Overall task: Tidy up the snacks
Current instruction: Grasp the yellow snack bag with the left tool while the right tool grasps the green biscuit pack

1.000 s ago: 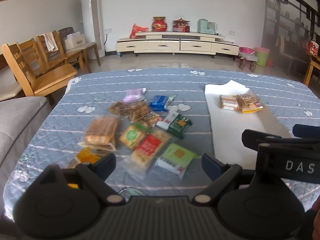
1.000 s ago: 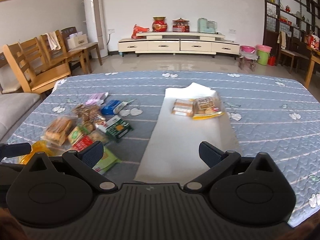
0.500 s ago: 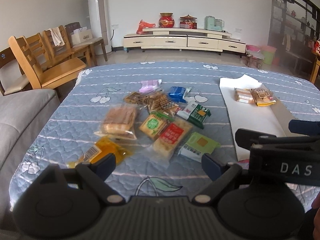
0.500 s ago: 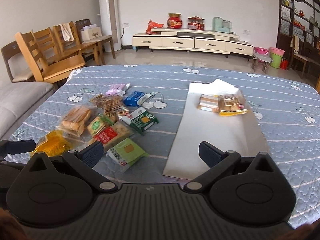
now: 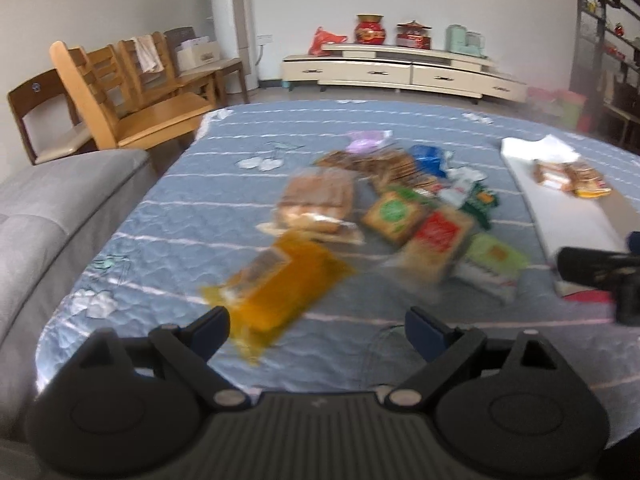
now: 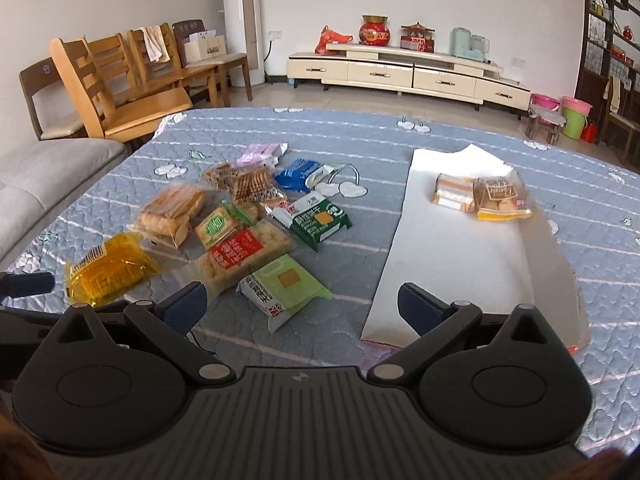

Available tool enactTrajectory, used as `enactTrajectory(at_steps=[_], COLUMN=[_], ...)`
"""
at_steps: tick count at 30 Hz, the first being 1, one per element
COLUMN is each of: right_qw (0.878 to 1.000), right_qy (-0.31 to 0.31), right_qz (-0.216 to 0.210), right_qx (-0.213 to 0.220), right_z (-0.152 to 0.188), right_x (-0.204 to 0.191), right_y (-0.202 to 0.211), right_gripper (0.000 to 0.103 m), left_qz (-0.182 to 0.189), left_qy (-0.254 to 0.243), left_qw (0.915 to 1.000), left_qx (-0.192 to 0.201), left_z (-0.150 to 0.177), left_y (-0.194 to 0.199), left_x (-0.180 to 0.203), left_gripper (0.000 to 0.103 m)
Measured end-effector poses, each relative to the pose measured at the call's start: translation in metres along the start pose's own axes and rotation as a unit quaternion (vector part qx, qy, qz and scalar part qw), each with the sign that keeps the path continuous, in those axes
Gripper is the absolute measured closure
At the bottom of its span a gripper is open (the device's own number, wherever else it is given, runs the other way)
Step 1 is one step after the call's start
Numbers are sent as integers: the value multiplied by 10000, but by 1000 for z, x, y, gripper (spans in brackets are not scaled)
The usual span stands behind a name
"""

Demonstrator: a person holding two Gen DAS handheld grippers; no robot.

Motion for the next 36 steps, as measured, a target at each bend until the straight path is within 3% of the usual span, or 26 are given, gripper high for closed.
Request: enactTrajectory(at_steps=[7, 12, 16, 19, 21, 24, 31, 36], right_qw=[9998, 9997, 9994, 9989, 9983, 9970, 9908, 9861], right_qy=[-86, -79, -101, -39, 52, 197, 815, 919], right_qz=[10, -29, -95, -245, -363, -533, -899, -1072], right_qx=[-164, -236, -318, -398, -444, -518, -602, -871], right_z=[9, 13, 18, 20, 23, 25, 16, 8], right_x=[3, 3, 3, 1, -1, -5, -15, -14], right_y=[-16, -24, -29, -33, -37, -46, -76, -105], right_gripper=[0, 0, 0, 0, 0, 0, 0, 0], left_qz=[-282, 65, 91, 314, 434, 441, 486, 531], left_qy=[-222, -585, -867, -424, -214, -153, 226, 311], left_qw=[9993, 9983, 9961, 9985, 9987, 9988, 9985, 9981], left_qx=[60, 34, -114, -148, -165, -134, -122, -39], left_z=[2, -1, 2, 2, 2, 4, 5, 0], left_y=[-28, -50, -73, -76, -75, -67, -51, -40], left_x=[-34, -26, -18, -22, -21, -15, -11, -7], left_gripper=[3, 1, 4, 15, 32, 47, 50, 51])
Point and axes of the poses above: each gripper's, at about its wrist camera, not at the fingertips, and y roughly against the way its jaws point, x to its right, z to its underside, the point moved 7 cm from there along -y, roughly the way its jaws point, and after that the axes turned 7 degrees about x, right-handed, at the moved point
